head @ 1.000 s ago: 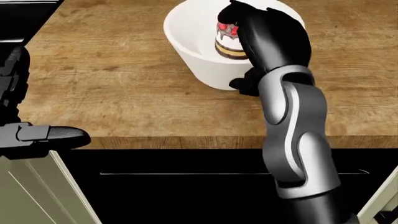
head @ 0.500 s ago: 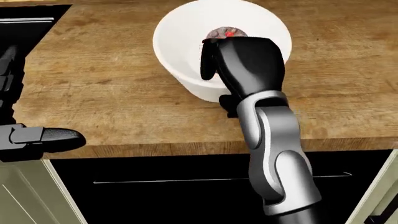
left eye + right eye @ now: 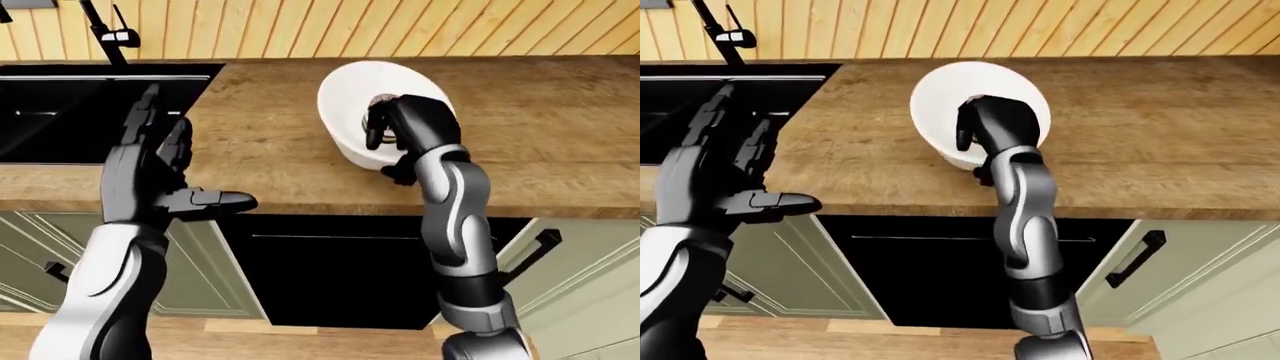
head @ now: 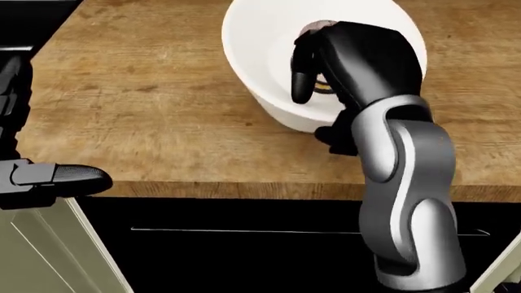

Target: Pick up the bowl with cake and place it on the tray. Pick up the cupcake and place it on the tray.

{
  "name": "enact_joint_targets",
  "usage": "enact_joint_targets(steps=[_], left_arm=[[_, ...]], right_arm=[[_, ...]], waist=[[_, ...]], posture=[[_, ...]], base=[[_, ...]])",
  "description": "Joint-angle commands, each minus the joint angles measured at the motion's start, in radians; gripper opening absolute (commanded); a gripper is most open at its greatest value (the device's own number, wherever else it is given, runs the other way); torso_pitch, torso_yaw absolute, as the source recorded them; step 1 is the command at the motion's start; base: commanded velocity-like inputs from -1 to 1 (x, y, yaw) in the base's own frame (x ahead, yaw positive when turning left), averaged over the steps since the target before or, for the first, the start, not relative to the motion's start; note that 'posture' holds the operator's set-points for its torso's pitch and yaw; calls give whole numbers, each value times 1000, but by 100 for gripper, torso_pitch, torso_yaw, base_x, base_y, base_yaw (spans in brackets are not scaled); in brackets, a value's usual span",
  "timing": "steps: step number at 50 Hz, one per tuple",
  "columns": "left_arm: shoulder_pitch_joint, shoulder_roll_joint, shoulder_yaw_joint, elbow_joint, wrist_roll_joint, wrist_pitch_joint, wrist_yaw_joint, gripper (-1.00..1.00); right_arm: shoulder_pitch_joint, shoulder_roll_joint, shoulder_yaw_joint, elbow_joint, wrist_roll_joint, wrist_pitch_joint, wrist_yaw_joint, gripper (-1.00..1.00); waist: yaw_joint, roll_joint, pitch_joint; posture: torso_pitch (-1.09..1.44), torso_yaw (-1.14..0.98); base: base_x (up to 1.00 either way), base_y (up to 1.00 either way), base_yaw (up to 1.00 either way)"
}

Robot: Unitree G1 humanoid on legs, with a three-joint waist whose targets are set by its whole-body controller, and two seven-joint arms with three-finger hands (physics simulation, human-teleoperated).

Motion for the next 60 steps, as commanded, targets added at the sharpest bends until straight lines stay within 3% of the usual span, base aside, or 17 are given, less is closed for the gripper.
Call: enact_joint_targets(steps=[1,17,31,32,35,38,40,43,45,46,47,49,54,56,57,58,60], left_arm=[[-23,11,8,-23,-2,-26,2,100],[-17,12,10,-21,-2,-35,-1,100],[-49,28,21,-49,-33,11,25,100],[-50,29,21,-51,-36,14,27,100],[-51,32,25,-61,-45,24,33,100],[-46,31,26,-64,-48,23,36,100],[-42,31,25,-63,-49,20,36,100],[-39,31,26,-62,-50,16,35,100],[-37,32,28,-60,-50,13,34,100],[-38,32,29,-59,-51,13,35,100],[-38,33,29,-60,-52,13,35,100],[-39,34,27,-51,-49,5,33,100],[-36,34,27,-56,-51,8,35,100],[-36,34,27,-54,-50,6,34,100],[-36,34,27,-52,-50,4,34,100],[-35,34,26,-48,-48,-1,32,100],[-33,34,24,-40,-43,-11,27,100]], right_arm=[[-10,-10,-11,-45,21,34,59,-100],[-131,-80,-58,-372,-23,164,351,-100],[-204,-115,-78,-473,-62,211,449,-100],[-205,-115,-77,-476,-67,213,454,-100],[-197,-114,-78,-479,-67,211,450,-100],[-193,-114,-79,-479,-63,209,444,-100],[-195,-114,-78,-482,-66,210,448,-100],[-189,-115,-79,-480,-63,207,444,-100],[-187,-117,-81,-479,-61,204,441,-100],[-186,-118,-82,-480,-60,204,441,-100],[-190,-118,-82,-481,-62,207,446,-100],[-189,-119,-82,-483,-63,207,450,-100],[-193,-121,-84,-483,-62,209,452,-100],[-195,-123,-84,-483,-64,211,453,-100],[-195,-123,-85,-481,-64,211,450,-100],[-195,-123,-84,-479,-64,211,448,-100],[-198,-123,-82,-482,-68,212,454,-100]], waist=[[-4,5,-18],[-17,14,10],[-21,17,25],[-18,25,10],[-19,-12,30],[-23,-36,20],[-22,-24,28],[-27,15,44],[-34,73,28],[-29,127,12],[-26,73,31],[-28,64,31],[-32,-2,30],[-31,-43,26],[-27,-49,19],[-36,-31,20],[-23,-54,10]], posture=[[0,0],[0,0],[0,0],[0,0],[0,0],[0,0],[0,0],[0,0],[0,0],[0,0],[0,0],[0,0],[0,0],[0,0],[0,0],[0,0],[0,0]], base=[[0,0,0],[0,0,0],[0,0,0],[0,16,0],[0,33,0],[0,40,0],[0,40,0],[0,41,0],[0,41,0],[0,42,0],[0,43,0],[0,43,0],[0,43,0],[0,43,0],[0,44,0],[0,44,0],[0,45,0]])
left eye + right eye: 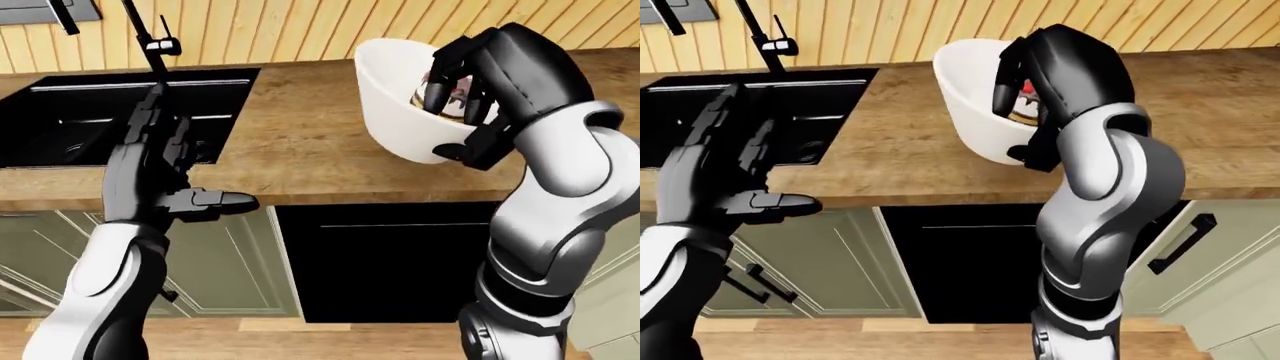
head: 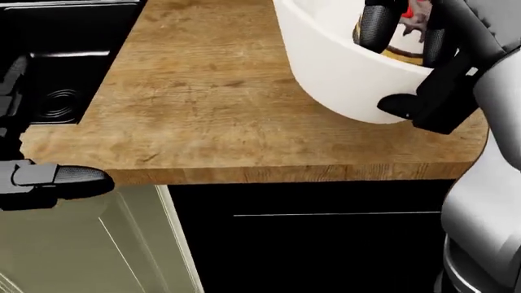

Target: Pick up the bowl with cake and place it on the tray. Pick up the cupcake and place it on the tray.

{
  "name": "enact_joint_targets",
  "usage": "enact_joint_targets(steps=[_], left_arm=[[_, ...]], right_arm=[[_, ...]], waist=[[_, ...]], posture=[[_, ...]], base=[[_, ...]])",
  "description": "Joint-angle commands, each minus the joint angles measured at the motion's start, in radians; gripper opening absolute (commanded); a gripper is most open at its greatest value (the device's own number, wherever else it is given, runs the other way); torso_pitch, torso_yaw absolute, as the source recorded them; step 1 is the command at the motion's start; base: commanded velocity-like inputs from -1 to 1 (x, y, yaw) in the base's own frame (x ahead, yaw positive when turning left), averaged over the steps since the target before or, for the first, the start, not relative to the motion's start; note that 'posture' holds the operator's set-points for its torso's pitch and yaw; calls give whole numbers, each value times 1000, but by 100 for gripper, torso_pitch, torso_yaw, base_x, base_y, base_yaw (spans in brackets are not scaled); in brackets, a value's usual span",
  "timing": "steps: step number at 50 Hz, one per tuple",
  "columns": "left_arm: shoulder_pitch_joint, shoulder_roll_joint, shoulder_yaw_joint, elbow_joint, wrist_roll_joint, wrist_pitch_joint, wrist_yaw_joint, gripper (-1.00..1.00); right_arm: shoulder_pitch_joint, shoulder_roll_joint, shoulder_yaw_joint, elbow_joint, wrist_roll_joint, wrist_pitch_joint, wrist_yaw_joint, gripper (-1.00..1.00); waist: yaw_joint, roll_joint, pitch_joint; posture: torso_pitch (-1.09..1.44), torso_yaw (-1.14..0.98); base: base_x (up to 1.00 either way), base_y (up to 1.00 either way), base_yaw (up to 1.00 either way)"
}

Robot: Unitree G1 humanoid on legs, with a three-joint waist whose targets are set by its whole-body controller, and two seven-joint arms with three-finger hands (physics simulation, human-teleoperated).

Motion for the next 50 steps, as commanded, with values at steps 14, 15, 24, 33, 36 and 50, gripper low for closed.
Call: enact_joint_targets(steps=[14,15,24,33,36,50], left_arm=[[-31,22,36,-42,-6,-27,10,100],[-29,22,35,-41,-5,-30,8,100],[-33,27,44,-48,-18,-19,15,100],[-34,33,50,-57,-32,-12,24,100],[-35,35,53,-61,-38,-7,28,100],[-39,47,66,-59,-57,-6,37,100]], right_arm=[[-59,-11,3,-39,-6,-25,-63,-100],[-59,-11,3,-40,-7,-25,-62,-100],[-69,-14,2,-34,-8,-24,-62,-100],[-69,-17,-2,-38,-3,-21,-63,-100],[-68,-19,-2,-40,-1,-19,-64,-100],[-113,-29,0,-32,-11,-15,-38,-100]], waist=[[13,114,-10],[13,101,-15],[11,-4,-21],[6,47,-5],[10,182,-36],[2,12,-10]], posture=[[0,0],[0,0],[0,0],[0,0],[0,0],[0,0]], base=[[0,58,0],[0,65,0],[0,65,0],[0,66,0],[0,67,0],[0,69,0]])
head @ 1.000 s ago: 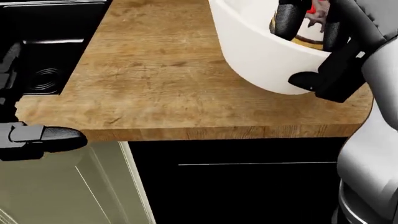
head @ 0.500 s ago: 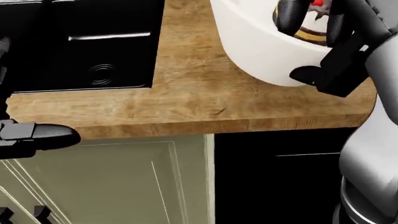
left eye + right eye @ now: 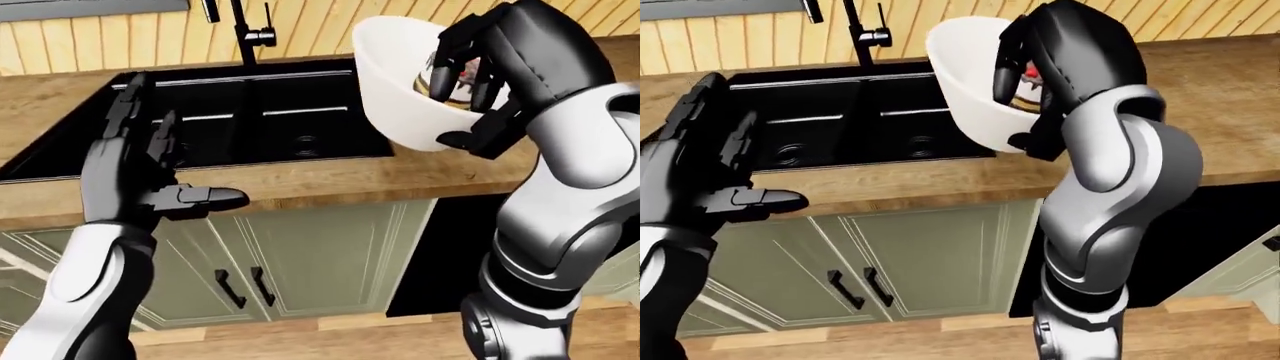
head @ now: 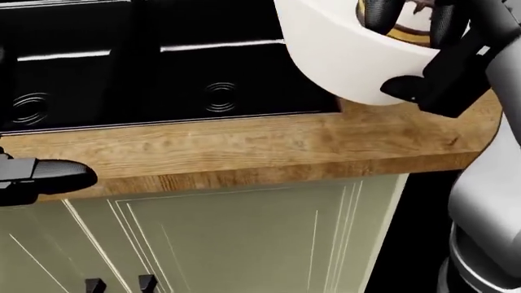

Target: Pick up the bowl with cake and place it on the tray. Pick up the cupcake and place it on the tray.

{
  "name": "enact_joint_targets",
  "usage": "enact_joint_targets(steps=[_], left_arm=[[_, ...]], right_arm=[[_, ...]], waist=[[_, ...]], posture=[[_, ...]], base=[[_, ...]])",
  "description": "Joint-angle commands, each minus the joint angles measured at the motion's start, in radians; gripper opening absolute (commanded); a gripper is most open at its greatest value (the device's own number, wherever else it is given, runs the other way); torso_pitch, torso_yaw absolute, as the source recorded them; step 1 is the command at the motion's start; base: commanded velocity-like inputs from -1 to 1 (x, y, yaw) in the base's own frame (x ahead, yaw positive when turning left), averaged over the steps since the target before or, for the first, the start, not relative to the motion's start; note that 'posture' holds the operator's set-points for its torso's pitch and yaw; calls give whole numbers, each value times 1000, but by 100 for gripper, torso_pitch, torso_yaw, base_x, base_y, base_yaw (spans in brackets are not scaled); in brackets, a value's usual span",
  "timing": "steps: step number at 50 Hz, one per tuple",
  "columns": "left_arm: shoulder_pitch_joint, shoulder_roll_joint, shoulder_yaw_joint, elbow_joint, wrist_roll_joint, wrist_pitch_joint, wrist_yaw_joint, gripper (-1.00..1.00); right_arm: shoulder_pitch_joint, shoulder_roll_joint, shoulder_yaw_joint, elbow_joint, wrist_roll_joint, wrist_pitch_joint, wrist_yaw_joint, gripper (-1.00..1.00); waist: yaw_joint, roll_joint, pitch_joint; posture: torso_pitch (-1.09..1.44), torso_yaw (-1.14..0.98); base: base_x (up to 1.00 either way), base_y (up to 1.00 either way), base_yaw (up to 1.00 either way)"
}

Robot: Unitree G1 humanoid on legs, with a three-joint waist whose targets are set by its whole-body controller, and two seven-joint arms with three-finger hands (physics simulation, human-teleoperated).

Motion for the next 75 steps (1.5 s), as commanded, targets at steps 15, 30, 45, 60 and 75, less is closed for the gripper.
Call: enact_joint_targets(steps=[15,30,45,60,75], left_arm=[[-56,76,64,-39,-100,7,57,100],[-34,85,67,-33,-113,-18,61,100],[-42,102,80,-43,-149,-2,87,100],[-39,110,81,-31,-153,-18,86,100],[-38,122,95,-44,-182,-8,102,100]], right_arm=[[-88,-15,-3,-29,-22,-17,-32,-100],[-85,-11,-1,-32,-25,-18,-30,-100],[-87,-11,-1,-37,-24,-18,-22,-100],[-93,-11,0,-30,-26,-21,-23,-100],[-104,-10,0,-31,-31,-17,-16,-100]], waist=[[19,96,-32],[18,2,-33],[35,42,-14],[37,137,-34],[15,-26,-50]], posture=[[0,0],[0,0],[0,0],[0,0],[0,0]], base=[[0,73,0],[0,79,0],[-14,85,0],[-34,92,0],[-34,97,0]])
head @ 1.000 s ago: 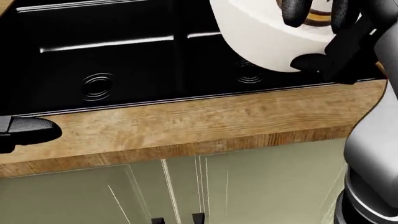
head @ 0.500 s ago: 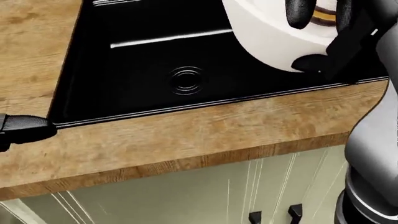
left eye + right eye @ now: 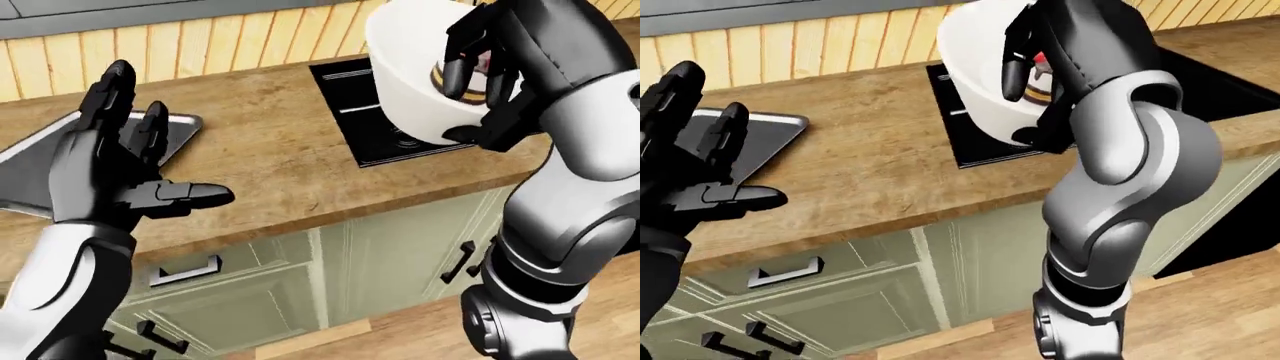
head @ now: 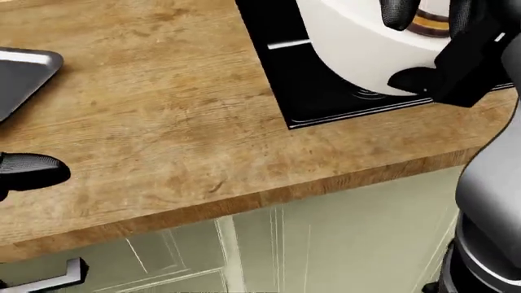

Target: Pick up the bowl with cake and place it on the tray. Pick up the cupcake and place it on the tray.

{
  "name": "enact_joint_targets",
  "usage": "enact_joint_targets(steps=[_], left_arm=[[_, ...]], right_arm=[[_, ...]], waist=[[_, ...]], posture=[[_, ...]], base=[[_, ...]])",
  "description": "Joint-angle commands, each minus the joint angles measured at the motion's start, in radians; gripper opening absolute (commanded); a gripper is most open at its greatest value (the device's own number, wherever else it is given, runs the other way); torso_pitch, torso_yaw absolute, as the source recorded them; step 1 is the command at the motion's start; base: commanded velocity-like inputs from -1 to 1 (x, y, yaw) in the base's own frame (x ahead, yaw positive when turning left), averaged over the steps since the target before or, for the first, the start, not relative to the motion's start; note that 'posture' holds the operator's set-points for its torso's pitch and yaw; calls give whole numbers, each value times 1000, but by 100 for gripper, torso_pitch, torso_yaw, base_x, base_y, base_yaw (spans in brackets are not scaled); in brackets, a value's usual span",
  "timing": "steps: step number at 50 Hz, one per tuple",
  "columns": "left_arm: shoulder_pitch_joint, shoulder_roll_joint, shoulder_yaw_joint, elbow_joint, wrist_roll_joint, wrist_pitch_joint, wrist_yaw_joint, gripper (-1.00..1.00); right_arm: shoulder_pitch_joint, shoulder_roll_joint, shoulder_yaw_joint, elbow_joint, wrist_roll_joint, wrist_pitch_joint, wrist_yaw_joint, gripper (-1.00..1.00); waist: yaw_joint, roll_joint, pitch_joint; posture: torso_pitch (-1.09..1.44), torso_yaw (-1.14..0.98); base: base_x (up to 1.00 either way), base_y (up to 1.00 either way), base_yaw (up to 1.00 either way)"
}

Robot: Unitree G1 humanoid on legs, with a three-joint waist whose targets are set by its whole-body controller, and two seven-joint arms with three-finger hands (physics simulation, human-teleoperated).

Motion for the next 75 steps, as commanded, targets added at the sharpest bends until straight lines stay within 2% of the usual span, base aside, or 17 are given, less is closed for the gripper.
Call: enact_joint_targets(steps=[1,6,10,12,18,20,21,23,27,30,36,49,54,57,59,69,75], left_arm=[[-30,23,30,-23,4,-36,5,100],[-31,27,28,-21,1,-37,10,100],[-33,29,26,-21,0,-38,12,100],[-33,29,28,-24,-3,-35,14,100],[-34,33,34,-37,-20,-22,27,100],[-29,32,36,-39,-23,-25,28,100],[-28,33,37,-39,-24,-26,28,100],[-28,37,39,-33,-24,-30,26,100],[-26,37,32,-22,-16,-43,19,100],[-26,36,30,-27,-16,-40,21,100],[-30,38,33,-30,-20,-34,24,100],[-36,42,29,-34,-28,-30,30,100],[-46,45,26,-40,-35,-20,38,100],[-51,49,30,-44,-44,-14,44,100],[-59,57,40,-47,-59,-5,51,100],[-50,77,52,-55,-94,-8,70,100],[-56,82,42,-51,-96,-11,76,100]], right_arm=[[-58,-3,13,-34,7,-25,-58,-100],[-56,-2,13,-34,10,-24,-61,-100],[-55,-2,12,-32,10,-21,-66,-100],[-58,-3,12,-31,9,-18,-62,-100],[-55,-1,13,-32,10,-17,-65,-100],[-54,1,15,-32,12,-16,-68,-100],[-56,1,15,-31,12,-15,-66,-100],[-58,1,15,-31,12,-14,-64,-100],[-58,3,18,-34,7,-13,-61,-100],[-57,3,16,-29,11,-16,-68,-100],[-61,4,15,-30,15,-12,-66,-100],[-72,4,18,-32,29,4,-77,-100],[-79,0,13,-29,30,11,-80,-100],[-85,-5,11,-27,29,19,-83,-100],[-94,-7,13,-25,29,23,-81,-100],[-105,-11,10,-17,30,28,-88,-100],[-120,-20,8,-13,32,35,-86,-100]], waist=[[14,-10,-28],[29,41,7],[15,174,-39],[14,119,30],[3,53,34],[-10,-40,-11],[-5,16,28],[7,-4,-12],[3,35,9],[1,155,-14],[9,84,6],[30,69,36],[53,-16,38],[20,27,24],[-3,111,9],[34,12,8],[22,63,7]], posture=[[0,0],[0,0],[0,0],[0,0],[0,0],[0,0],[0,0],[0,0],[0,0],[0,0],[0,0],[0,0],[0,0],[0,0],[0,0],[0,0],[0,0]], base=[[-34,98,0],[-33,98,0],[-27,97,0],[0,98,0],[0,97,0],[0,96,0],[0,93,0],[0,92,0],[0,92,0],[0,92,0],[0,81,0],[0,0,0],[0,0,0],[0,0,0],[0,0,0],[0,0,0],[0,0,0]])
